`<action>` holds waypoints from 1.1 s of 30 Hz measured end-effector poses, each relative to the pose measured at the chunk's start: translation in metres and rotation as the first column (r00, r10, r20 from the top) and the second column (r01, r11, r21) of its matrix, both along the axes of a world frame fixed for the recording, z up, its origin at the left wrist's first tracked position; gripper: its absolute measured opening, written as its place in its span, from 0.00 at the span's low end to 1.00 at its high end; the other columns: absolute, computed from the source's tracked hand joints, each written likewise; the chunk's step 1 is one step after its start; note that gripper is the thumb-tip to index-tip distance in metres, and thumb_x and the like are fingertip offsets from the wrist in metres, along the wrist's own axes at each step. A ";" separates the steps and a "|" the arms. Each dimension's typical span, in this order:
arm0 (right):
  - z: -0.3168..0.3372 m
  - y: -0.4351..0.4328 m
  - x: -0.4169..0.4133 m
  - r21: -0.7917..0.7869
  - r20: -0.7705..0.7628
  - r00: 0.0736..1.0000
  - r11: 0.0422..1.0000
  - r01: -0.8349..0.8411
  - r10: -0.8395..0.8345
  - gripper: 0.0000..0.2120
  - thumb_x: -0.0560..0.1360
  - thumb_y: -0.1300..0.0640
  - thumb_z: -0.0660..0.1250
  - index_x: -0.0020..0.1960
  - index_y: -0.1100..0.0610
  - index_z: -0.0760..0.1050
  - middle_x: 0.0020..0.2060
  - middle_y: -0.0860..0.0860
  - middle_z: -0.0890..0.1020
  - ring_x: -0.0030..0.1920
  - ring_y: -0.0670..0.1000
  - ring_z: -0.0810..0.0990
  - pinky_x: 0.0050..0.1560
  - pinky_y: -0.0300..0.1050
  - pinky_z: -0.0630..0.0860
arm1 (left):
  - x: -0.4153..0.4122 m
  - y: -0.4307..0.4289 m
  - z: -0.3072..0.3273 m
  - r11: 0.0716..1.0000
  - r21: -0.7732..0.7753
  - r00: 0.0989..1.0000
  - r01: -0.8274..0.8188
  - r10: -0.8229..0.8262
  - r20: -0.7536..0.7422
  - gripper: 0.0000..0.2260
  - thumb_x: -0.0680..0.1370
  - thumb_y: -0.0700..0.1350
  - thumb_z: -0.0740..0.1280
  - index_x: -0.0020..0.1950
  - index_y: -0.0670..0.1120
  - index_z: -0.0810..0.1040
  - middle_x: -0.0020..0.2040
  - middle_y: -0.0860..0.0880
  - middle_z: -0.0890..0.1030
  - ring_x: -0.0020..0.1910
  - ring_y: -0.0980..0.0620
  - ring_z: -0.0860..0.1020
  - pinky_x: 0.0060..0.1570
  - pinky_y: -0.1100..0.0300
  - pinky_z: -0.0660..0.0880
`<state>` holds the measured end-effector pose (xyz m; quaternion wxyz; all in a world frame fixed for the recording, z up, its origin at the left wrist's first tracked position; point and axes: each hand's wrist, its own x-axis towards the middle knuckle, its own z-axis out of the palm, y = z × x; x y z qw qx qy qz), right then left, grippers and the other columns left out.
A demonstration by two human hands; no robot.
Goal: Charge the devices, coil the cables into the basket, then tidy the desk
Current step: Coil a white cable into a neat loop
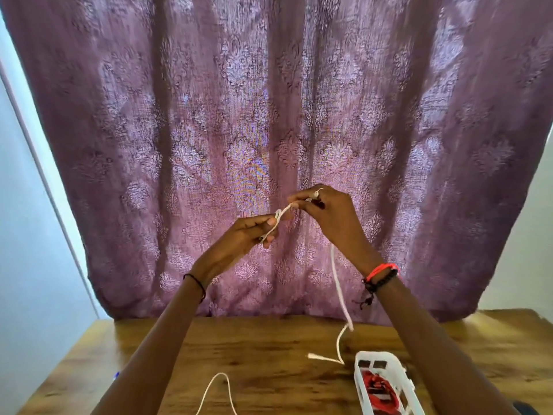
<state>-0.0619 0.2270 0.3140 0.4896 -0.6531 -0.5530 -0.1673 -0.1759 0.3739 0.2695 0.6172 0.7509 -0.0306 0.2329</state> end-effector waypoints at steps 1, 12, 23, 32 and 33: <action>0.001 0.000 0.001 0.005 -0.080 0.996 0.999 -0.037 0.037 0.07 0.71 0.64 0.70 0.48 0.61 0.83 0.37 0.41 0.78 0.37 0.31 0.74 0.40 0.24 0.66 | 0.000 -0.001 0.001 0.997 -0.056 0.999 0.047 -0.047 -0.002 0.16 0.78 0.41 0.57 0.61 0.36 0.74 0.30 0.55 0.69 0.30 0.58 0.66 0.34 0.68 0.66; -0.013 0.023 -0.004 0.240 -0.649 0.694 0.950 -0.202 0.312 0.08 0.75 0.61 0.66 0.52 0.59 0.81 0.32 0.53 0.77 0.24 0.44 0.67 0.25 0.33 0.64 | 0.009 -0.007 0.013 0.480 -0.663 0.809 0.575 -0.455 0.373 0.16 0.74 0.38 0.67 0.60 0.33 0.75 0.29 0.52 0.72 0.23 0.59 0.59 0.22 0.65 0.60; -0.039 0.028 -0.020 0.082 -0.480 0.876 0.997 -0.015 0.053 0.09 0.77 0.57 0.64 0.49 0.57 0.82 0.26 0.45 0.77 0.20 0.40 0.68 0.27 0.33 0.65 | 0.024 -0.007 0.033 0.524 -0.763 0.895 0.377 0.005 0.446 0.16 0.80 0.39 0.54 0.66 0.34 0.69 0.31 0.54 0.73 0.24 0.60 0.70 0.25 0.72 0.67; -0.051 0.017 -0.035 -0.249 -0.328 0.945 0.965 -0.080 -0.006 0.09 0.78 0.60 0.60 0.51 0.57 0.79 0.28 0.49 0.79 0.22 0.40 0.74 0.29 0.35 0.69 | 0.028 -0.011 0.035 0.875 -0.318 0.839 -0.365 0.457 0.295 0.10 0.82 0.43 0.56 0.52 0.47 0.78 0.37 0.50 0.81 0.36 0.58 0.80 0.41 0.65 0.76; -0.050 0.017 -0.035 -0.264 -0.308 0.951 0.962 -0.067 -0.019 0.08 0.78 0.60 0.61 0.49 0.56 0.79 0.27 0.47 0.79 0.24 0.40 0.75 0.31 0.38 0.71 | 0.027 -0.014 0.033 0.876 -0.191 0.824 -0.444 0.482 0.298 0.11 0.82 0.43 0.56 0.47 0.48 0.78 0.37 0.49 0.81 0.35 0.59 0.80 0.41 0.66 0.76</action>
